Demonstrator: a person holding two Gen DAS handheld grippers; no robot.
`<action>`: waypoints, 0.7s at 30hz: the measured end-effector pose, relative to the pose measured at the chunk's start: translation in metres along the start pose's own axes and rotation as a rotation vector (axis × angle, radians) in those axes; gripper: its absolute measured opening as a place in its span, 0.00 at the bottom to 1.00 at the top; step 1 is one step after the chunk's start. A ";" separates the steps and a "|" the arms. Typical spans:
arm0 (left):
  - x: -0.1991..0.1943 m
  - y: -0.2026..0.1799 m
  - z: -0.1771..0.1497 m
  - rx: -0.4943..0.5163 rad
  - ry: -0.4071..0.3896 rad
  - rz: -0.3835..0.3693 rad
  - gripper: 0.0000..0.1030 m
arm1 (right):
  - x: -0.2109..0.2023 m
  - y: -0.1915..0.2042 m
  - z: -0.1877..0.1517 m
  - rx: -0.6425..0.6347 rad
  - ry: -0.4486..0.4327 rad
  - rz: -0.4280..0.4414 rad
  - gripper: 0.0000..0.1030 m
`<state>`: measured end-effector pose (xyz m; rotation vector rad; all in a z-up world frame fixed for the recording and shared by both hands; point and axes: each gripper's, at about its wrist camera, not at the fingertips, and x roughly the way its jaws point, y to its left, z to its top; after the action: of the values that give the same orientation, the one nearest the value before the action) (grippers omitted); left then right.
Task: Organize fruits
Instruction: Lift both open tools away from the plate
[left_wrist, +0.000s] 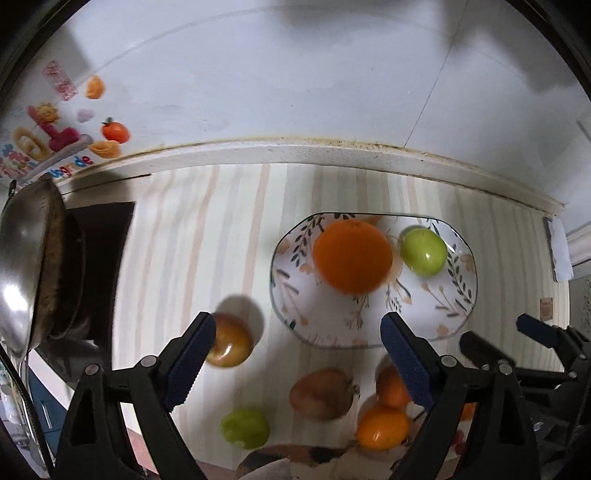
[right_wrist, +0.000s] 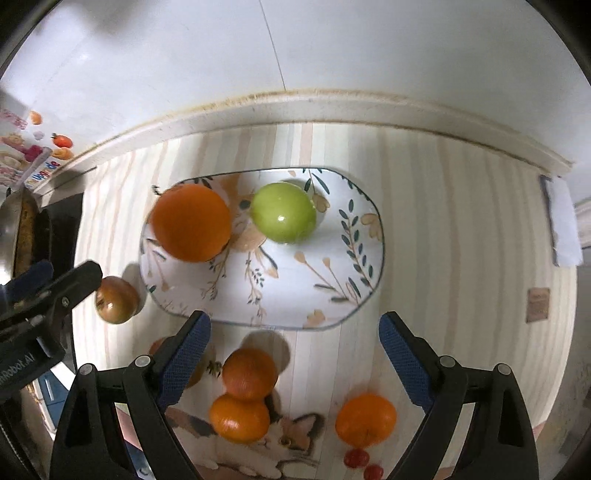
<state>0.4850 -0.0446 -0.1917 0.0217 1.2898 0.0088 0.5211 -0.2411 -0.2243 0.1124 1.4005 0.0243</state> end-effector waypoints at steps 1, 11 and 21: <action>-0.009 0.002 -0.006 0.008 -0.017 -0.005 0.89 | -0.004 0.007 -0.002 0.004 -0.013 0.002 0.92; -0.075 0.014 -0.051 0.037 -0.135 -0.035 0.89 | -0.086 0.038 -0.052 0.029 -0.184 0.001 0.92; -0.117 0.023 -0.084 0.048 -0.205 -0.060 0.89 | -0.130 0.057 -0.097 0.048 -0.272 -0.006 0.92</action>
<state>0.3719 -0.0228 -0.1025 0.0246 1.0855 -0.0748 0.4062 -0.1885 -0.1078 0.1456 1.1301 -0.0284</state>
